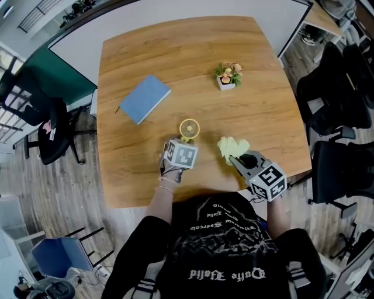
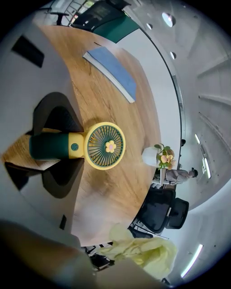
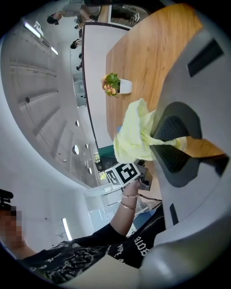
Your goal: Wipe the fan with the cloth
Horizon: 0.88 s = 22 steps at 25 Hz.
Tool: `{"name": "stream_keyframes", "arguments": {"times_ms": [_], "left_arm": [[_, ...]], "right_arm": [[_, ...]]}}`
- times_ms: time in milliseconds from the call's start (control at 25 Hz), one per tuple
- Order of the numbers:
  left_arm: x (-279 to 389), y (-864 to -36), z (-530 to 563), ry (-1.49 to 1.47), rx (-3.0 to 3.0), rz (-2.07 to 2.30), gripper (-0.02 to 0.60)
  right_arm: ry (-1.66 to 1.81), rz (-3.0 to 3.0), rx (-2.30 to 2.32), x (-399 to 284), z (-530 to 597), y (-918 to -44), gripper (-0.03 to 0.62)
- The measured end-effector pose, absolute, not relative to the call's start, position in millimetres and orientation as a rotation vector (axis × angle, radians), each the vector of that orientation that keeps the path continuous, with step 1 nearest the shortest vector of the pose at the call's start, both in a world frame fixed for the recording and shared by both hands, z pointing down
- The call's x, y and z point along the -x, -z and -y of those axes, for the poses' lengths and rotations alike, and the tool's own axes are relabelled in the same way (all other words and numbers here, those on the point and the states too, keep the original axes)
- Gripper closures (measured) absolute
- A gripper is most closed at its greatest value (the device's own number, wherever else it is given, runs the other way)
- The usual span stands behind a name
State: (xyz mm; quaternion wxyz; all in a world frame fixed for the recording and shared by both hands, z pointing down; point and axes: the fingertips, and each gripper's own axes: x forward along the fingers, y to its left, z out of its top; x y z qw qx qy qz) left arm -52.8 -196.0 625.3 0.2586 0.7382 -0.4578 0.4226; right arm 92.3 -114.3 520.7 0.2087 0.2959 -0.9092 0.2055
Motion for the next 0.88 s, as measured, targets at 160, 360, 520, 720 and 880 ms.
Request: {"name": "stream_keyframes", "arguments": {"times_ms": [160,360,520,720,880], "left_arm": [[49,-626,196,-1.113,-2.038,1.222,0.382],[53,-625,192,-1.035,-2.033,1.277,0.38],[56,-614,193,-0.934,-2.036,1.338,0.374],[56,-585,190,-0.773,-2.07,1.41,0.365],[56,-560,186,-0.634,-2.12,1.443,0.365]], "right_arm": [[-0.611,2.496,-0.822,-102,117,-534,0.565],[-0.636,2.47,-0.871,-107,119,-541,0.563],[-0.622,2.453,-0.911,-105,121,-542,0.563],[-0.554,2.416,-1.042,-106,134,-540,0.563],[-0.484,2.378,-1.167,-111,146,-535,0.563]]}}
